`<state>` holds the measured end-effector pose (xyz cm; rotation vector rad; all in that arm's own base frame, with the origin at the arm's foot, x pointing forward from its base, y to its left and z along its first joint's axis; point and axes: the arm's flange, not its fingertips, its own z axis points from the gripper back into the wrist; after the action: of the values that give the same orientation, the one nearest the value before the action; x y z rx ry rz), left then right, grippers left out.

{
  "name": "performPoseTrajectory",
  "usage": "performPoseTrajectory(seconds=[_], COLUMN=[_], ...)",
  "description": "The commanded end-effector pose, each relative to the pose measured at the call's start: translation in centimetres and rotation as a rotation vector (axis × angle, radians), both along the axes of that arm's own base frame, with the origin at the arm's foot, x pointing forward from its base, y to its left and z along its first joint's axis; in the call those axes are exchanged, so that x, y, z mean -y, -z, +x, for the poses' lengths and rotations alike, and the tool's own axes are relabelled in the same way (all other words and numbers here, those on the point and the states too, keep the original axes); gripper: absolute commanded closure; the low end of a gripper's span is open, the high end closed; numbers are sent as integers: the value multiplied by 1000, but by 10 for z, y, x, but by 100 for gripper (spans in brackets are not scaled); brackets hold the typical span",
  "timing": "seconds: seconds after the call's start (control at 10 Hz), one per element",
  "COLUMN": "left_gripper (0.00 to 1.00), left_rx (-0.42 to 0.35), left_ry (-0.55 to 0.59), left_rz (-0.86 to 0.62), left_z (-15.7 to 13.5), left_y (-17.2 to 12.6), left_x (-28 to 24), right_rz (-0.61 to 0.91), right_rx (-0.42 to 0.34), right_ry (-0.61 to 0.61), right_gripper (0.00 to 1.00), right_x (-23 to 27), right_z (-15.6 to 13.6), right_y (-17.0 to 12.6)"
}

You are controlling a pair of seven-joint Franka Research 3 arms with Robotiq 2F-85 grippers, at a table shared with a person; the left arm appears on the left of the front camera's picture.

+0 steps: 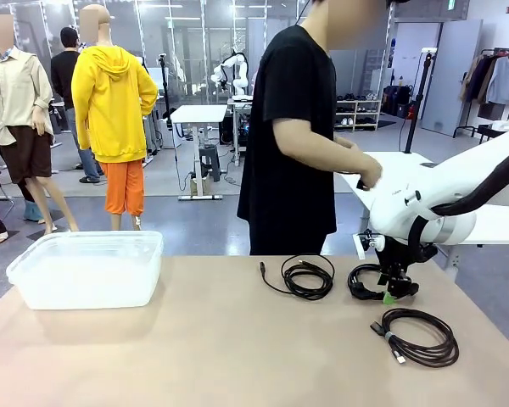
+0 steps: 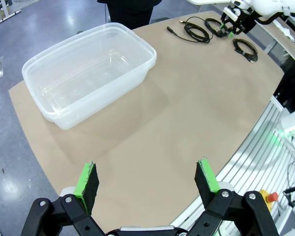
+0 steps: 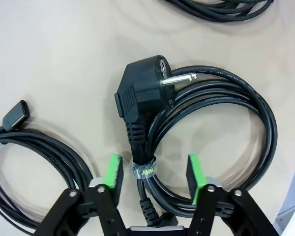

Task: Organize and store the cables.
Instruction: Place the Power Cable into the Organizing box.

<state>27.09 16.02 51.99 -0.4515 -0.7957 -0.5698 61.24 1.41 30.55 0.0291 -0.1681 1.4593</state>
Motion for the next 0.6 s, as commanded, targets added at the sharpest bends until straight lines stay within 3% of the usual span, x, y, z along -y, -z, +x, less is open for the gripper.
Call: performPoseTrajectory(seconds=[0.0, 0.2, 0.3, 0.5], left_gripper=[0, 0, 0, 0], left_rx=[11, 11, 11, 11], left_ry=[19, 19, 19, 19], left_rz=[-5, -5, -5, -5], left_z=[0, 0, 0, 0], left_y=[0, 0, 0, 0], left_x=[0, 0, 0, 0], right_rz=[-25, -37, -39, -33], right_rx=[-6, -16, -14, -4], right_ry=[4, 18, 17, 12], right_gripper=[100, 95, 100, 100], right_x=[-2, 1, 0, -4], right_z=[9, 12, 12, 9], right_y=[2, 5, 5, -3])
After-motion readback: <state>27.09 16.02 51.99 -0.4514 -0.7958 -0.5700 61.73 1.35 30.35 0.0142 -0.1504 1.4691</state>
